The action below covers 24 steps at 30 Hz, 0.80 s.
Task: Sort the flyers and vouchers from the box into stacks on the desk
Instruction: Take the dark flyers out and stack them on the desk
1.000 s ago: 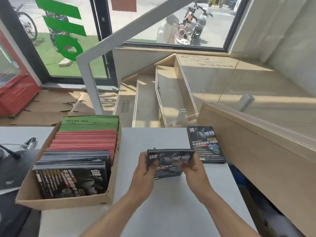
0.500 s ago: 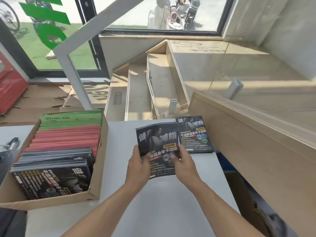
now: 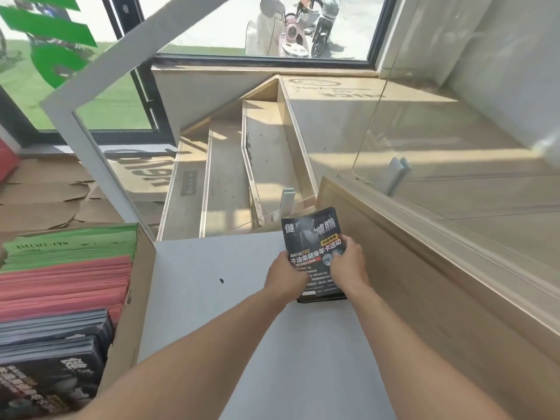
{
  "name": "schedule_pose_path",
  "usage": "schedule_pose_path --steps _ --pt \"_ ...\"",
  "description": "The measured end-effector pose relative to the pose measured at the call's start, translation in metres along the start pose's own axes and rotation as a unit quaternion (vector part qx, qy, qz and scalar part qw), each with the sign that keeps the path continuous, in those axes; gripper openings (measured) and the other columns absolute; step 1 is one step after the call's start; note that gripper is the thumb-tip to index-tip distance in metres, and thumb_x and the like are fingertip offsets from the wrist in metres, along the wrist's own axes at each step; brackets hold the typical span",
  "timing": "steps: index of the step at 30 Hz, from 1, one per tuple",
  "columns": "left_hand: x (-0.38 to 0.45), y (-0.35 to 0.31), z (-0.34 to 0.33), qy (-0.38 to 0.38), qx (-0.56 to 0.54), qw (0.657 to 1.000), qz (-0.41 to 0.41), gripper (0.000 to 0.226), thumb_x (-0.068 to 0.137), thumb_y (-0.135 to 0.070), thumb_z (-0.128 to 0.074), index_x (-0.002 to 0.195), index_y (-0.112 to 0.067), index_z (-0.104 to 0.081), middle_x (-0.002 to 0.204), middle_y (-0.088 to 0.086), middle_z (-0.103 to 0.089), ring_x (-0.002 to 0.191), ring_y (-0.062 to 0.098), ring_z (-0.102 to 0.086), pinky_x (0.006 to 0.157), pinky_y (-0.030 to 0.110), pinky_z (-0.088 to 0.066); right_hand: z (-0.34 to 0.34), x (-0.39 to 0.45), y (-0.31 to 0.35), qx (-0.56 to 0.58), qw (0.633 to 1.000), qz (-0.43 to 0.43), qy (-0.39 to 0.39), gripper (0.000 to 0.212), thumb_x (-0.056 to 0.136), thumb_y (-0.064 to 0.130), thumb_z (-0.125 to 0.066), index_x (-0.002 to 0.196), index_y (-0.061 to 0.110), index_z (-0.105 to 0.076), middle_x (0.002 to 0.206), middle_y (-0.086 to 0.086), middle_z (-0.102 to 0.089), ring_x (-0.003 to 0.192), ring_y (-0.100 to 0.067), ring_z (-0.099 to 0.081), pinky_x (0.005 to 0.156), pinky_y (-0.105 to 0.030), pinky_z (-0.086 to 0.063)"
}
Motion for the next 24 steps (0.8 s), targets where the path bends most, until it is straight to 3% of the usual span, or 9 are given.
schedule_pose_path --steps 5,8,9,11,13,15,19,21,24 --pt "0.014 0.015 -0.004 0.042 0.063 0.997 -0.003 0.076 0.055 -0.023 -0.081 0.119 -0.036 -0.042 0.107 -0.006 -0.068 0.092 0.017 -0.069 0.071 0.037 -0.063 -0.014 0.01 -0.014 -0.212 0.977 0.004 0.002 0.033 0.091 0.017 -0.055 0.124 0.018 -0.053 0.128 -0.008 -0.051 0.121 -0.029 -0.044 0.106 -0.041 -0.035" --pt "0.022 0.028 -0.009 0.025 0.146 0.988 -0.033 0.102 0.041 -0.025 -0.089 0.13 -0.035 -0.039 0.117 -0.006 -0.066 0.107 0.019 -0.065 0.086 0.041 -0.06 -0.02 0.017 -0.008 -0.181 0.983 0.004 0.041 0.065 0.087 0.019 -0.06 0.146 0.014 -0.033 0.146 -0.01 -0.035 0.132 -0.032 -0.036 0.108 -0.046 -0.035" --pt "0.023 0.03 -0.011 0.022 0.186 0.981 -0.045 0.118 0.041 -0.028 -0.093 0.142 -0.033 -0.031 0.134 -0.003 -0.058 0.124 0.023 -0.056 0.098 0.043 -0.054 -0.022 0.021 0.0 -0.163 0.985 0.018 0.06 0.076 0.087 0.017 -0.06 0.153 0.017 -0.023 0.154 -0.009 -0.027 0.136 -0.033 -0.032 0.11 -0.048 -0.035" --pt "0.017 0.029 -0.016 0.057 0.235 0.97 -0.036 0.141 0.055 -0.024 -0.095 0.159 -0.031 0.001 0.166 0.004 -0.012 0.152 0.028 -0.018 0.117 0.043 -0.035 -0.026 0.034 0.017 -0.153 0.982 0.035 0.108 0.085 0.091 0.016 -0.059 0.159 0.024 -0.01 0.165 -0.004 -0.007 0.146 -0.036 -0.019 0.114 -0.052 -0.032" --pt "0.015 0.03 -0.021 0.082 0.25 0.964 -0.031 0.142 0.069 -0.013 -0.089 0.157 -0.027 0.021 0.166 0.003 0.022 0.156 0.023 0.002 0.117 0.039 -0.035 -0.03 0.051 0.031 -0.163 0.973 0.032 0.163 0.082 0.095 0.02 -0.055 0.16 0.031 -0.007 0.167 -0.003 0.008 0.15 -0.04 -0.006 0.117 -0.058 -0.027" --pt "0.015 0.029 -0.026 0.077 0.26 0.962 -0.046 0.134 0.075 -0.006 -0.082 0.156 -0.026 0.023 0.164 0.004 0.027 0.156 0.023 0.003 0.113 0.037 -0.04 -0.035 0.067 0.036 -0.216 0.953 0.033 0.21 0.077 0.098 0.025 -0.052 0.16 0.035 -0.008 0.167 -0.003 0.013 0.15 -0.043 -0.004 0.117 -0.061 -0.024" --pt "0.013 0.023 -0.034 0.064 0.251 0.963 -0.073 0.112 0.083 0.003 -0.06 0.158 -0.028 0.017 0.166 0.006 0.023 0.155 0.024 -0.01 0.11 0.031 -0.038 -0.045 0.09 0.033 -0.311 0.915 0.066 0.25 0.066 0.096 0.047 -0.054 0.154 0.032 -0.029 0.162 -0.013 -0.016 0.141 -0.047 -0.027 0.113 -0.057 -0.033" --pt "0.011 0.02 -0.037 0.06 0.248 0.963 -0.086 0.106 0.086 0.004 -0.055 0.159 -0.03 0.014 0.167 0.007 0.016 0.152 0.026 -0.023 0.109 0.032 -0.039 -0.045 0.096 0.033 -0.31 0.919 0.068 0.233 0.063 0.092 0.045 -0.062 0.147 0.024 -0.039 0.149 -0.014 -0.036 0.13 -0.043 -0.042 0.108 -0.053 -0.041" --pt "0.01 0.02 -0.038 0.055 0.24 0.966 -0.082 0.105 0.087 0.007 -0.054 0.16 -0.033 0.01 0.168 0.004 0.012 0.141 0.027 -0.042 0.103 0.032 -0.045 -0.042 0.099 0.033 -0.333 0.915 0.087 0.213 0.063 0.091 0.044 -0.065 0.144 0.019 -0.042 0.141 -0.013 -0.044 0.124 -0.038 -0.05 0.103 -0.051 -0.045"
Point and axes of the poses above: each hand's wrist, its own x-axis towards the middle knuckle, its own z-axis out of the back of the hand, y = z × x, the point moved 4 cm from there along x, towards the middle knuckle
